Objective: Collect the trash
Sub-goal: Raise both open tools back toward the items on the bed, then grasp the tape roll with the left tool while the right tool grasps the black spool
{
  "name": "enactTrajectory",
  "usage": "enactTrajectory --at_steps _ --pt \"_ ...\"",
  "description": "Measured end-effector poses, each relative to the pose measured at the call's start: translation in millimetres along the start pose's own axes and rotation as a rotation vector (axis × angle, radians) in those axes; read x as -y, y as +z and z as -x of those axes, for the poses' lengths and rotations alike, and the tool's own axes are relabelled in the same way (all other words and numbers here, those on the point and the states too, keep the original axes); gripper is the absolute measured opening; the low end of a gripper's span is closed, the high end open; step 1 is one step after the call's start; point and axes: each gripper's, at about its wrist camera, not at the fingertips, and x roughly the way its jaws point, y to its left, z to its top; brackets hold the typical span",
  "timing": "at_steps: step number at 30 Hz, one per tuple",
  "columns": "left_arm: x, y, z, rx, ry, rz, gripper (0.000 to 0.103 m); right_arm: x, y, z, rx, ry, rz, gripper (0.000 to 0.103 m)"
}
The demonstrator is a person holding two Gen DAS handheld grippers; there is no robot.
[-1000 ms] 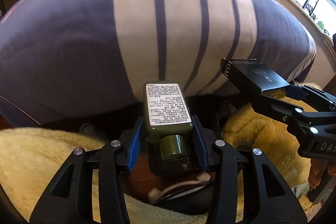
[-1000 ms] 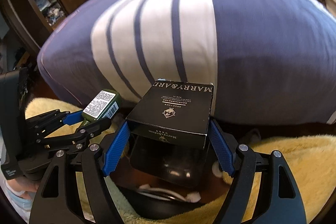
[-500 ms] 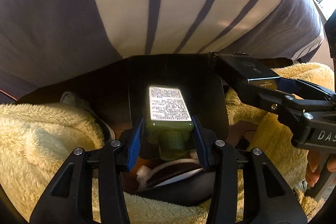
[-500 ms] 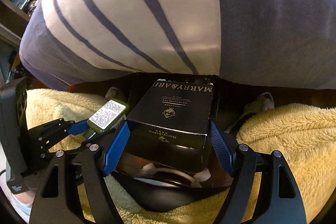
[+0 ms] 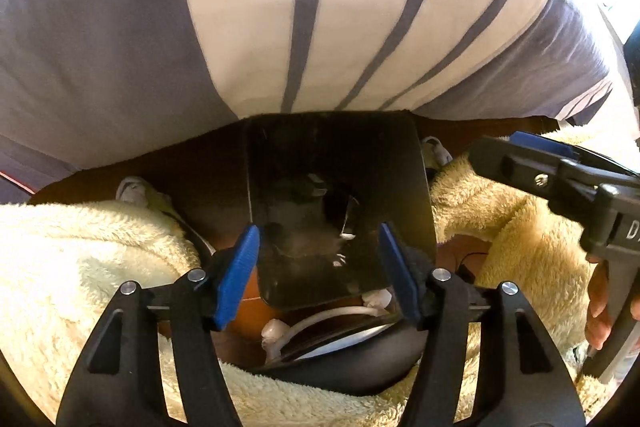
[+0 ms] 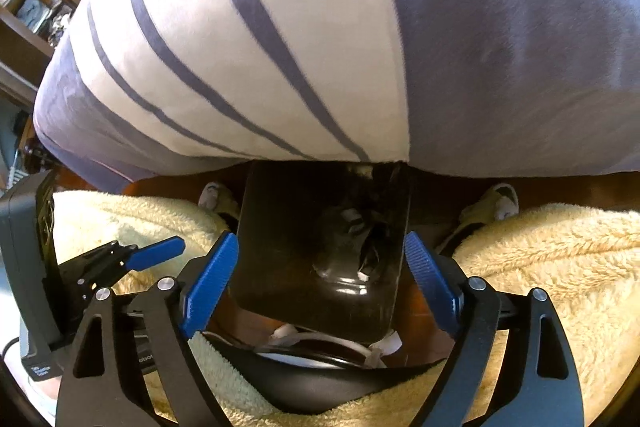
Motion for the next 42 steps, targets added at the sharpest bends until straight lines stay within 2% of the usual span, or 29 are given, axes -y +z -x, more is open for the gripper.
enactTrajectory --at_steps 6,10,17,22,31,42 --pt "6 7 26 0.075 0.036 -0.022 0.062 2 10 33 0.101 -0.025 0.0 0.086" --pt "7 14 53 0.152 0.057 -0.037 0.064 4 17 57 0.172 -0.027 0.006 0.086" --pt "4 31 108 0.308 0.083 -0.045 0.066 -3 39 112 0.338 -0.081 0.061 0.087" --pt "5 50 134 0.378 0.106 -0.061 0.069 -2 62 134 0.414 -0.092 0.077 0.087" --pt "0 98 146 0.433 0.145 -0.072 0.07 17 110 142 0.479 -0.143 0.04 0.088" --pt "-17 167 129 0.424 0.152 -0.039 0.07 24 169 105 0.458 -0.168 0.055 0.087"
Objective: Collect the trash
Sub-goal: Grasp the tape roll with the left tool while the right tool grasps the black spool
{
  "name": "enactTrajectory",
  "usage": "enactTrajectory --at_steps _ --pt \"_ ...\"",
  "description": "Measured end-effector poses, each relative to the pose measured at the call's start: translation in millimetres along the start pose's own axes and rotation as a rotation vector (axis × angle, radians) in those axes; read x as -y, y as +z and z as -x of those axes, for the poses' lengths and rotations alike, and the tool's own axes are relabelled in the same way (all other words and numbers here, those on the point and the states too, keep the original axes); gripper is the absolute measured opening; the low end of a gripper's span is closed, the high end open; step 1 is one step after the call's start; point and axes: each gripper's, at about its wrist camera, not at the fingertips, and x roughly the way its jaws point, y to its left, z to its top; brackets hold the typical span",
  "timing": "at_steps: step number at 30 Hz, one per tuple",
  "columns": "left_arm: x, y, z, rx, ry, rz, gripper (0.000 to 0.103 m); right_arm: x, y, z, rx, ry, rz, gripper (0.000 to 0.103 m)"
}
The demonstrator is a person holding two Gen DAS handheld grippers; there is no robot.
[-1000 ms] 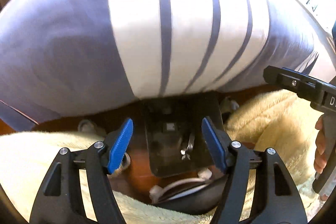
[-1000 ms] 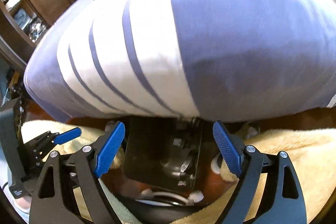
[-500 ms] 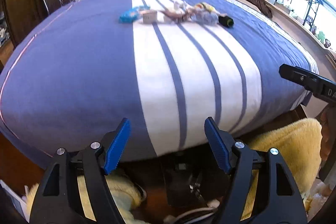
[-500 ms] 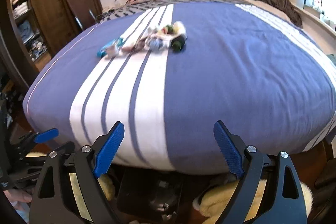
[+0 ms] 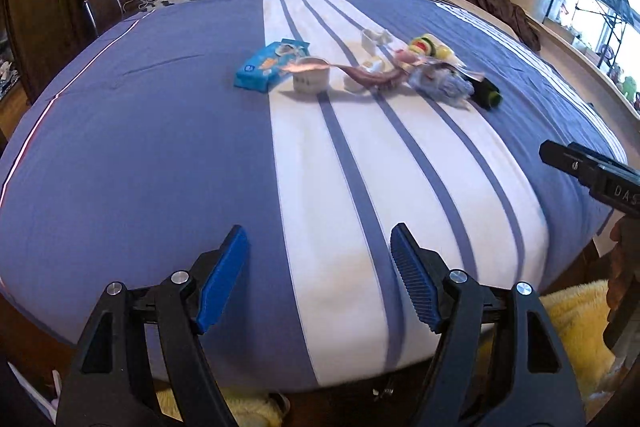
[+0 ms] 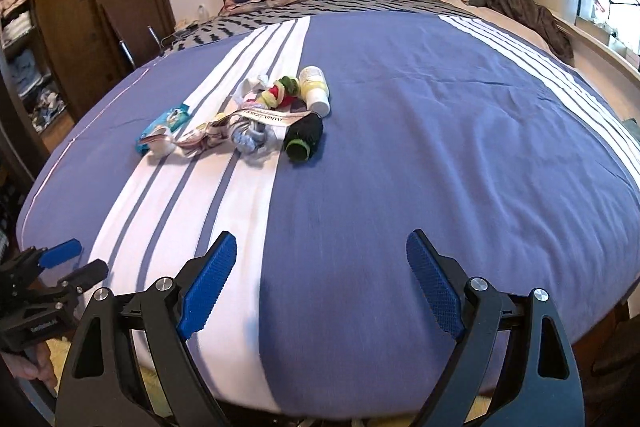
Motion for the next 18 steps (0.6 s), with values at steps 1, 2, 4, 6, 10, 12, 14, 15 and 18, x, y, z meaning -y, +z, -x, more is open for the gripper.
enactTrajectory --at_steps 1,2,4,6,10,12,14,15,18 --pt "-3 5 -5 -0.001 -0.002 0.007 0.07 0 2 -4 -0.001 0.001 0.002 0.086" --pt "-5 9 -9 -0.002 -0.003 0.012 0.07 -1 4 -9 -0.001 0.002 0.006 0.085" --pt "-8 16 -15 -0.003 -0.001 0.014 0.07 -3 8 -17 -0.006 0.003 0.01 0.074" --pt "-10 24 -23 -0.004 -0.002 0.018 0.07 -5 13 -27 -0.009 0.006 0.015 0.067" --pt "-12 39 -37 -0.003 -0.014 0.022 0.07 -9 24 -39 0.0 0.005 0.016 0.059" --pt "-13 47 -46 -0.006 -0.018 0.029 0.069 -8 32 -45 -0.001 0.01 0.011 0.058" --pt "-14 53 -51 -0.005 -0.022 0.029 0.069 -9 38 -50 0.001 0.001 0.013 0.057" --pt "-14 56 -54 -0.006 -0.024 0.029 0.069 -10 40 -52 0.0 -0.012 0.018 0.056" --pt "-15 67 -63 -0.005 -0.032 0.029 0.069 -7 46 -60 -0.003 -0.051 0.033 0.051"
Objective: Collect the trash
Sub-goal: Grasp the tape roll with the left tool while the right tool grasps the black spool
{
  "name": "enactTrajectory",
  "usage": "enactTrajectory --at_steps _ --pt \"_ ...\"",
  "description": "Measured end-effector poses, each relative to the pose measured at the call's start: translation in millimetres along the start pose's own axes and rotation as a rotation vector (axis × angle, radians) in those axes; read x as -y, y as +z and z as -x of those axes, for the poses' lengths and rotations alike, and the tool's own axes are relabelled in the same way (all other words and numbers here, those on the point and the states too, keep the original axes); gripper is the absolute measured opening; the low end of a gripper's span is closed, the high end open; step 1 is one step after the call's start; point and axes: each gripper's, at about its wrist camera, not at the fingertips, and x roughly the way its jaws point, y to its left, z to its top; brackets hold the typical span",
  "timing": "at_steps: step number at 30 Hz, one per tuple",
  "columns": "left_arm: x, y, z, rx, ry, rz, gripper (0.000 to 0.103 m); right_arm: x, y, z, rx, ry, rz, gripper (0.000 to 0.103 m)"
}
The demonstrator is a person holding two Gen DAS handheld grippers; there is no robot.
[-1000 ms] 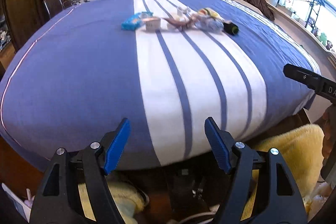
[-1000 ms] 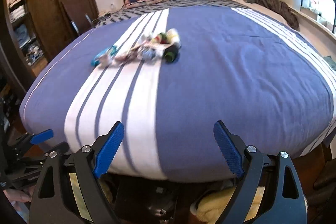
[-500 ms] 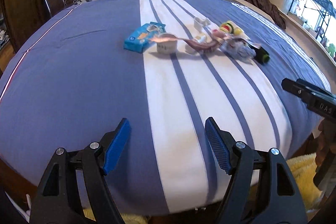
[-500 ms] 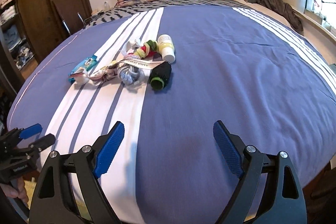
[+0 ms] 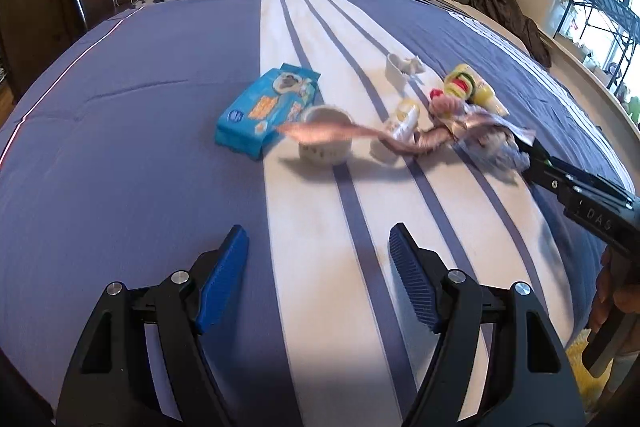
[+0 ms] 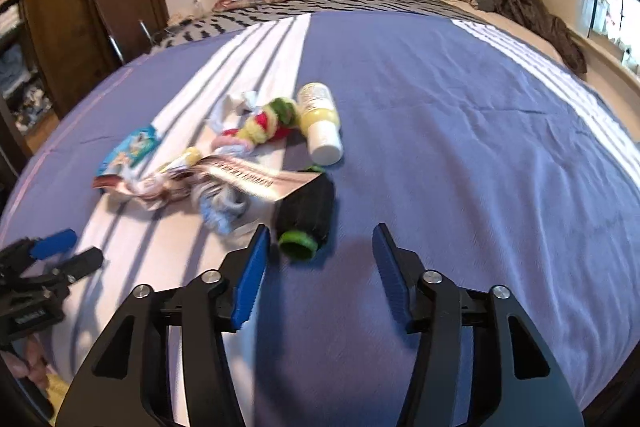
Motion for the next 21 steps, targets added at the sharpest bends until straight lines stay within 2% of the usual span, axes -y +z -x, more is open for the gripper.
enactTrajectory --at_steps 7,13,21 --pt "4 22 -22 0.006 -0.005 -0.018 0.053 6 5 -9 0.01 -0.019 0.006 0.038" --pt "2 39 -37 0.006 -0.022 -0.009 0.031 7 7 -12 0.015 -0.011 0.016 0.027" --pt "1 31 -21 0.021 -0.038 0.002 0.03 3 -1 -1 0.018 -0.013 0.044 0.027"
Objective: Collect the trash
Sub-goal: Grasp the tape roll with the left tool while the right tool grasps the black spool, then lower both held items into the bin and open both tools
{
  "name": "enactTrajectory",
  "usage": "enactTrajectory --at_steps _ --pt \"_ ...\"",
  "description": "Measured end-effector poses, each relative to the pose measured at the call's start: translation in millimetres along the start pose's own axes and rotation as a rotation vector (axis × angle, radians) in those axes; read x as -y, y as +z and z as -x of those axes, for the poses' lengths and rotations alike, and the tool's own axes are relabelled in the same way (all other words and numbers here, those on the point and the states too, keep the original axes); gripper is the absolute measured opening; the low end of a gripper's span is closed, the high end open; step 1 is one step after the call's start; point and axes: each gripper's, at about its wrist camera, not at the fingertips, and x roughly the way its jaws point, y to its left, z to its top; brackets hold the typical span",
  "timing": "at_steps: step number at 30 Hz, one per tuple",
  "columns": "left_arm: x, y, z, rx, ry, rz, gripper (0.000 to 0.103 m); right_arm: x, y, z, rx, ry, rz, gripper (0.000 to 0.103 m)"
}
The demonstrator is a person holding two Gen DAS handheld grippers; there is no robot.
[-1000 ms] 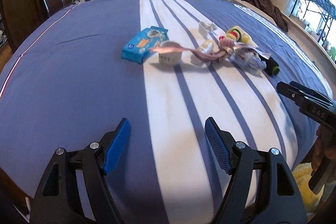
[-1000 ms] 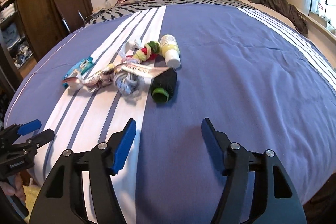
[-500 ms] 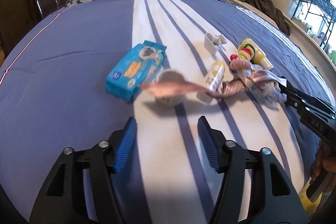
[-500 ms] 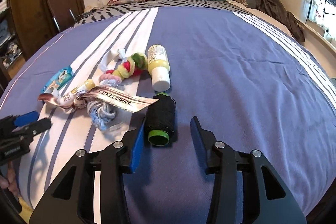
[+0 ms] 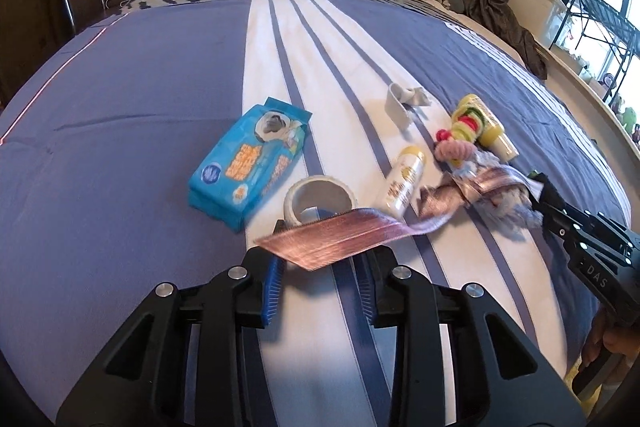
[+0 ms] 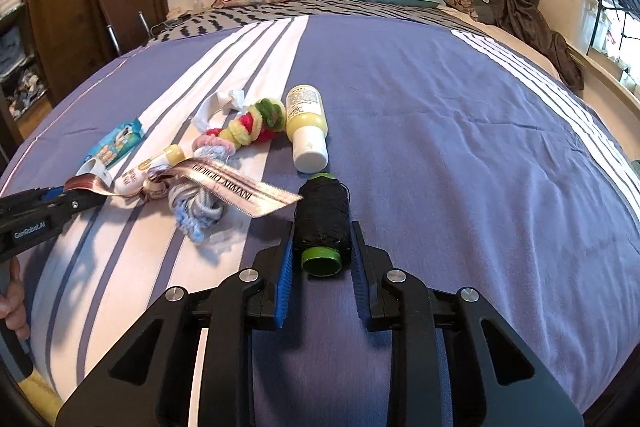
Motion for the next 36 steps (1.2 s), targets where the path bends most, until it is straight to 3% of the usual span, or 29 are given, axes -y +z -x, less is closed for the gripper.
enactTrajectory --at_steps 21,36 --pt "46 -95 140 0.105 -0.021 -0.074 0.03 -28 -55 122 0.095 0.107 0.026 0.027" --pt "53 -172 172 0.069 -0.038 -0.071 0.031 -49 -127 164 0.048 0.17 0.062 0.027"
